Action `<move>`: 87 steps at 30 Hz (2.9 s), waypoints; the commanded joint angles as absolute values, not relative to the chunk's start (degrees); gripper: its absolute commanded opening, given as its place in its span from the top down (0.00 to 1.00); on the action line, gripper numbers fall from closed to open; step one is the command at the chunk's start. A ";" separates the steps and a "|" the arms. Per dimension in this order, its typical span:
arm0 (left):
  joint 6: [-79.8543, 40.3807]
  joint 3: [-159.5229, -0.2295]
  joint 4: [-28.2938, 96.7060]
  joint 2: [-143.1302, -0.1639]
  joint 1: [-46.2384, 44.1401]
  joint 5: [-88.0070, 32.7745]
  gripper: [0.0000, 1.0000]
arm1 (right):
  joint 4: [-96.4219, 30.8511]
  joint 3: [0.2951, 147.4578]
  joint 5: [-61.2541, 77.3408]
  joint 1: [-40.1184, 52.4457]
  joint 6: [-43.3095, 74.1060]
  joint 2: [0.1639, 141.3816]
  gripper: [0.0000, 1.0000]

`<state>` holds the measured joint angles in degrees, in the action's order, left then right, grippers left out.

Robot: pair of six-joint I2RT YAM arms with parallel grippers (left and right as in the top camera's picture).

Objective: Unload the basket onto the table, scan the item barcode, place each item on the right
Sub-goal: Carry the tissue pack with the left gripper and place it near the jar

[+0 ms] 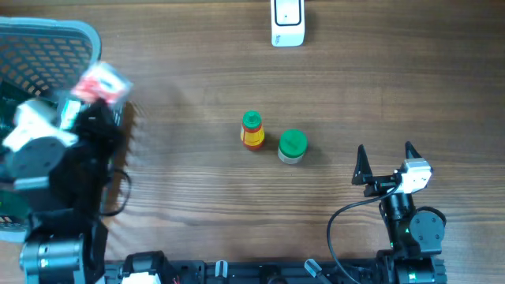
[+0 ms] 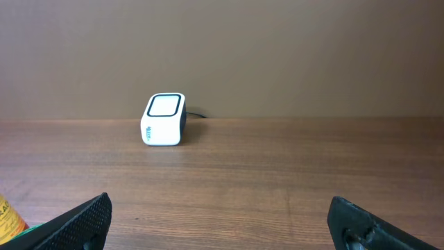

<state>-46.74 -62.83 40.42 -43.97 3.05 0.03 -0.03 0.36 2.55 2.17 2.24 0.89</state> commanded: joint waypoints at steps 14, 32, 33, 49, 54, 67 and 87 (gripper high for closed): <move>-42.41 -62.57 59.64 -61.28 -26.98 5.23 0.96 | 0.08 0.30 3.01 2.42 1.54 0.43 0.00; -48.69 -56.16 45.45 -82.94 -52.69 14.41 0.96 | 0.08 0.30 3.01 2.39 1.52 0.43 0.00; -48.66 -56.10 44.51 -84.07 -52.90 15.22 0.96 | 0.08 0.30 3.01 2.42 1.54 0.43 0.00; -48.60 -56.10 36.99 -97.62 -52.93 18.72 0.96 | 0.08 0.30 3.01 2.42 1.54 0.43 0.00; -48.45 -56.10 36.91 -97.62 -52.93 18.87 0.96 | 0.08 0.30 3.01 2.42 1.52 0.43 0.00; -48.42 -56.88 39.83 -94.63 -52.95 18.11 0.39 | 0.08 0.30 3.01 2.42 1.54 0.43 0.00; -42.24 -66.08 47.05 -60.51 -50.43 32.36 0.00 | 0.08 0.30 3.01 2.42 1.54 0.43 0.00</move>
